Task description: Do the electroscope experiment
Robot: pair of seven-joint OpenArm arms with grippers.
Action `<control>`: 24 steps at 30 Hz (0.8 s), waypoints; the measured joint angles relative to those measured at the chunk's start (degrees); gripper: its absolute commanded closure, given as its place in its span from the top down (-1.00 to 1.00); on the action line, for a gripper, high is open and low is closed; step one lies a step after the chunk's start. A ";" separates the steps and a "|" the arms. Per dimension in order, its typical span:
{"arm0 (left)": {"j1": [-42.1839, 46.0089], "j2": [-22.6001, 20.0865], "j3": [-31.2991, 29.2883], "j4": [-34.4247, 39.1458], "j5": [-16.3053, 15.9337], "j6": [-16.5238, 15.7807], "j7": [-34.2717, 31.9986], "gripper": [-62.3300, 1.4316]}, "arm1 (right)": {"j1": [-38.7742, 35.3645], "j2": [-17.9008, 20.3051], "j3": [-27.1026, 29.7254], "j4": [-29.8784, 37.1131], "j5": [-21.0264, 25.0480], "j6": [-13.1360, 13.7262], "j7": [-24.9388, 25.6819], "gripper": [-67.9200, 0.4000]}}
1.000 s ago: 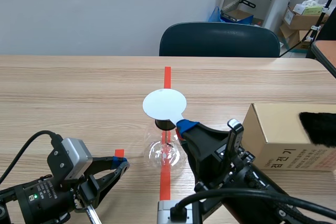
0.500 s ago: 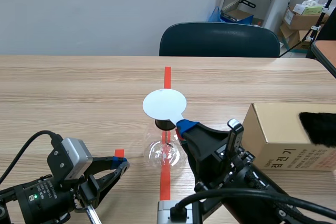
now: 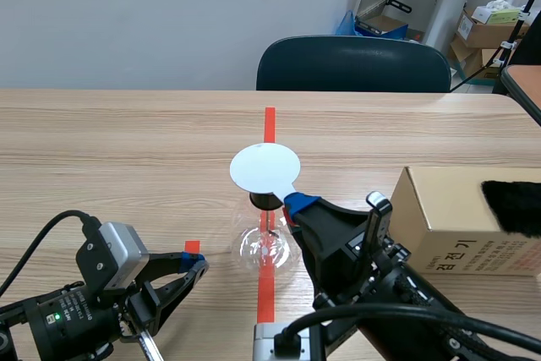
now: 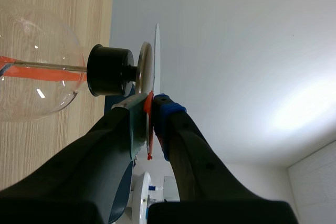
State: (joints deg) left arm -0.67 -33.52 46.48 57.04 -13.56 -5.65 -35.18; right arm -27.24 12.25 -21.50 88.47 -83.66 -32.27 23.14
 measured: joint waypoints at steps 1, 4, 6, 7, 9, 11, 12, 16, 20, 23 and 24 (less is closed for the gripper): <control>0.00 0.00 0.00 0.00 0.00 0.00 0.00 -0.78 | 0.00 0.00 0.00 0.00 0.00 0.00 0.00 -0.94; 0.00 0.00 0.00 0.00 0.00 0.00 0.00 -0.78 | 0.00 0.00 0.00 0.00 0.00 0.00 0.00 -0.94; 0.00 0.00 0.00 0.00 0.00 0.00 0.00 -0.78 | 0.00 0.00 0.00 0.00 0.00 0.00 0.00 -0.94; 0.00 0.00 0.00 0.00 0.00 0.00 0.00 -0.78 | 0.00 0.00 0.00 0.00 0.00 0.00 0.00 -0.94; 0.00 0.00 0.00 0.00 0.00 0.00 0.00 -0.78 | 0.00 0.00 0.00 0.00 0.00 0.00 0.00 -0.94; 0.00 0.00 0.00 0.00 0.00 0.00 0.00 -0.78 | 0.00 0.00 0.00 0.00 0.00 0.00 0.00 -0.94; 0.00 0.00 0.00 0.00 0.00 0.00 0.00 -0.78 | 0.00 0.00 0.00 0.00 0.00 0.00 0.00 -0.94; 0.00 0.00 0.00 0.00 0.00 0.00 0.17 -0.78 | 0.00 0.00 0.00 0.00 0.00 0.00 0.00 -0.94; 0.00 0.00 0.00 0.00 0.00 0.00 1.95 -0.78 | 0.00 0.00 0.00 0.00 0.00 0.00 0.00 -0.94; 0.00 0.00 0.00 0.00 0.00 0.00 2.93 -0.78 | 0.00 0.00 0.00 0.00 0.00 0.00 0.00 -0.94; 0.00 0.00 0.00 0.00 0.00 0.00 3.06 -0.78 | 0.00 0.00 0.00 0.00 0.00 0.00 0.00 -0.94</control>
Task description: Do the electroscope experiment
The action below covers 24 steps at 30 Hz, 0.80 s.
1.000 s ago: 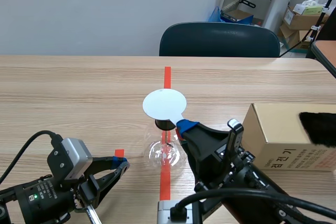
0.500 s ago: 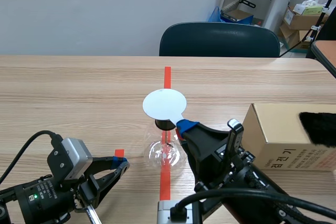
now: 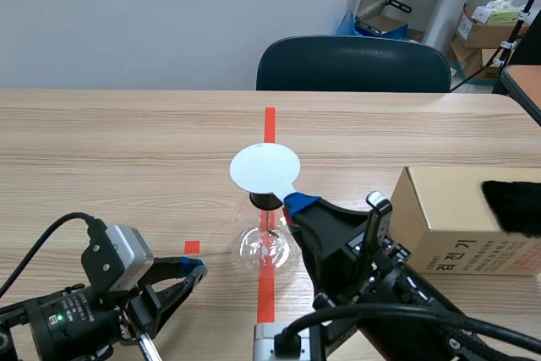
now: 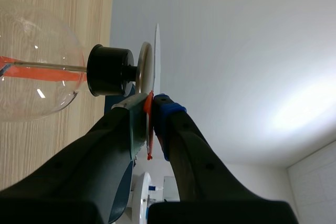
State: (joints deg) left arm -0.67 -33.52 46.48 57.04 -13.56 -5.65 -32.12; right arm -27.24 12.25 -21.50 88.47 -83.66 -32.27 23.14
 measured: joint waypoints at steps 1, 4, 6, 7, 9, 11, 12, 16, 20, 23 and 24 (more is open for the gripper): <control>0.02 0.00 0.00 0.00 0.00 0.00 0.00 -0.78 | 0.00 0.00 0.00 0.00 0.00 0.00 0.00 -0.94; 0.02 0.00 0.00 0.00 0.00 0.00 0.00 -0.78 | 0.00 0.00 0.00 0.00 0.00 0.00 0.00 -0.94; 0.02 0.00 0.00 0.00 0.00 0.02 0.00 -0.78 | 0.00 0.00 0.00 0.00 0.00 0.00 -0.02 -0.94; 0.02 0.00 0.00 0.00 0.00 0.02 0.00 -0.78 | 0.00 0.00 0.00 0.00 0.00 0.00 -0.07 -0.94; 0.02 0.00 0.00 0.00 0.00 0.02 -0.02 -0.78 | 0.00 0.00 0.00 0.00 0.00 0.00 -1.20 -0.94; 0.02 0.00 0.00 0.00 0.00 0.02 -0.02 -0.78 | 0.00 0.00 0.00 0.00 0.00 0.00 -2.95 -0.94; 0.02 0.00 0.00 0.00 0.00 0.02 -0.02 -0.78 | 0.00 0.00 0.00 0.00 0.00 0.00 -4.20 -0.94; 0.02 0.00 0.00 0.00 0.00 0.02 -0.02 -0.78 | -0.11 0.00 0.00 0.00 0.00 0.00 -11.58 -0.94; 0.02 0.00 0.00 0.00 0.00 0.02 -0.02 -0.78 | -0.11 0.00 0.00 0.00 0.00 0.02 -19.82 -0.94; 0.02 0.00 0.00 0.00 0.00 0.02 -0.02 -0.78 | -0.11 0.00 0.00 0.00 0.00 0.02 -25.79 -0.94; 0.02 0.00 0.00 0.00 0.00 0.02 -0.02 -0.78 | -0.11 0.00 0.00 0.00 0.00 0.02 -27.47 -0.94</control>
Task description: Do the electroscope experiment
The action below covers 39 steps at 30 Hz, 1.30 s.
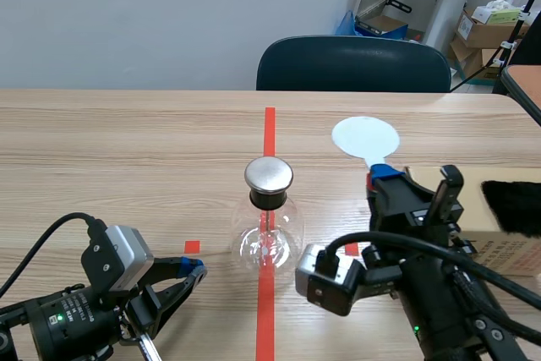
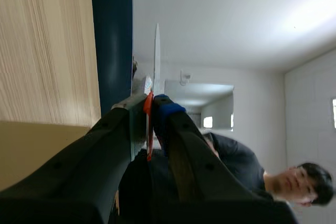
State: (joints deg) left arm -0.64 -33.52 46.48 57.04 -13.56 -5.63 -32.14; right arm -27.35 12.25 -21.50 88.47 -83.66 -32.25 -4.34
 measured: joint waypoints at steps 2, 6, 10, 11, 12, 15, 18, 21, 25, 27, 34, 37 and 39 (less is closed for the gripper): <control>0.00 0.00 0.00 0.00 0.00 0.00 0.02 -0.78 | 0.00 0.00 0.00 0.00 0.00 0.00 -3.37 -0.94; 0.00 0.00 0.00 0.00 0.00 0.00 0.02 -0.78 | 0.00 0.00 0.00 0.00 0.00 -0.02 -8.59 -0.94; 0.00 0.00 0.00 0.00 0.00 0.00 0.00 -0.78 | 0.00 0.00 0.00 0.00 0.00 -0.02 -11.65 -0.94; 0.00 0.00 0.00 0.00 0.00 0.00 0.00 -0.78 | 0.00 0.00 0.00 0.00 0.00 -0.02 -12.26 -0.94; 0.00 0.00 0.00 0.00 0.00 0.00 0.00 -0.78 | 0.00 0.00 0.00 0.00 0.00 -0.02 -12.70 -0.94; 0.00 0.00 0.00 0.00 0.00 0.00 0.00 -0.78 | 0.00 0.00 0.00 0.00 0.00 -0.02 -13.62 -0.94; 0.00 0.00 0.00 0.00 0.00 0.00 0.00 -0.78 | 0.00 0.00 0.00 0.00 0.00 -0.02 -13.73 -0.94; 0.00 0.00 0.00 0.00 0.00 0.00 0.00 -0.78 | 0.00 0.00 0.00 0.00 0.00 -0.02 -13.73 -0.94; 0.00 0.00 0.00 0.00 0.00 0.00 0.00 -0.78 | 0.00 0.00 0.00 0.00 0.00 -0.02 -10.82 -0.94; 0.00 0.00 0.00 0.00 0.00 0.00 0.02 -0.78 | 0.00 0.00 0.00 0.00 0.00 -0.02 -7.85 -0.94; 0.00 0.00 0.00 0.00 0.00 0.02 0.02 -0.78 | 0.00 0.00 0.00 0.00 0.00 -0.02 4.11 -0.94; 0.00 0.00 0.00 0.00 0.00 0.04 0.00 -0.78 | 0.00 0.02 0.00 0.00 0.00 0.00 8.81 -0.94; 0.00 0.00 0.00 0.00 0.00 0.04 0.02 -0.78 | 0.00 0.00 0.00 0.00 0.00 -0.02 11.91 -0.94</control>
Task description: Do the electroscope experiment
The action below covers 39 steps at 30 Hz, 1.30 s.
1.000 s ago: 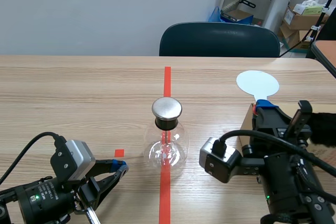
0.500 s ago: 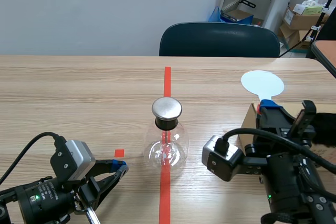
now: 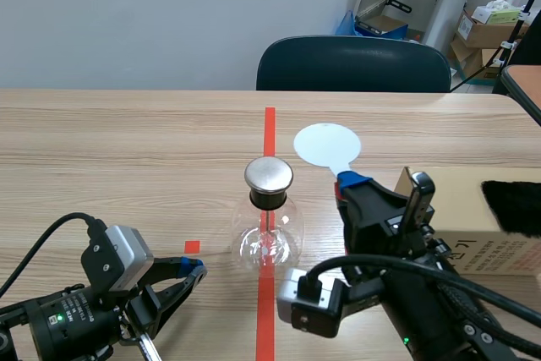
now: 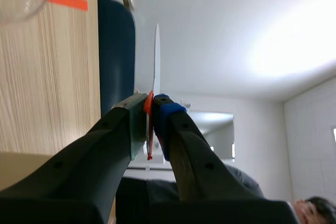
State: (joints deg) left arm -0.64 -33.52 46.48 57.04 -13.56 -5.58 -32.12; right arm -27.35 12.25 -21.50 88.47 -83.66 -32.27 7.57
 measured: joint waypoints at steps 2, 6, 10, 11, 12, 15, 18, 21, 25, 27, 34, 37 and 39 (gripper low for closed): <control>0.00 0.00 0.00 0.00 0.00 0.00 -0.02 -0.78 | 0.00 0.00 0.00 0.00 0.00 0.00 2.67 -0.94; 0.00 0.00 0.00 0.00 0.00 0.00 0.00 -0.78 | 0.00 0.02 0.00 0.00 0.00 0.00 6.43 -0.94; 0.00 0.00 0.00 0.00 0.00 0.00 -0.02 -0.78 | 0.00 0.00 0.00 0.00 0.00 0.00 9.84 -0.94; 0.00 0.00 0.00 0.00 0.00 0.00 -0.02 -0.78 | 0.00 0.02 0.00 0.00 0.00 0.00 10.93 -0.94; 0.00 0.00 0.00 0.00 0.00 0.00 -0.02 -0.78 | 0.00 0.02 0.00 0.00 0.00 0.00 11.74 -0.94; 0.00 0.00 0.00 0.00 0.00 0.00 -0.02 -0.78 | 0.00 0.00 0.00 0.00 0.00 0.00 13.68 -0.94; 0.00 0.00 0.00 0.00 0.00 0.02 -0.02 -0.78 | 0.00 0.00 0.00 0.00 0.00 0.00 14.71 -0.94; 0.00 0.00 0.00 0.00 0.00 0.02 -0.02 -0.78 | 0.00 0.00 0.00 0.00 0.00 0.00 15.13 -0.94; 0.00 0.00 0.00 0.00 0.00 0.02 -0.02 -0.78 | 0.00 0.00 0.00 0.00 0.00 0.00 15.41 -0.94; 0.00 0.00 0.00 0.00 0.00 0.02 -0.02 -0.78 | 0.00 0.00 0.00 0.00 0.00 0.00 15.41 -0.94; 0.00 0.00 0.00 0.00 0.00 0.63 -0.02 -0.78 | 0.00 0.00 0.00 0.00 0.00 0.00 15.39 -0.94; 0.00 0.00 0.00 0.00 0.00 0.63 -0.02 -0.78 | 0.00 0.00 0.00 0.00 0.00 0.00 15.39 -0.94; 0.00 0.00 0.00 0.00 0.00 0.63 -0.02 -0.78 | 0.00 0.00 0.00 0.00 0.00 0.00 15.39 -0.94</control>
State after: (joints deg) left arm -0.64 -33.52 46.48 57.04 -13.56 -4.95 -32.14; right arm -27.35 12.25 -21.50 88.47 -83.66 -32.27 22.96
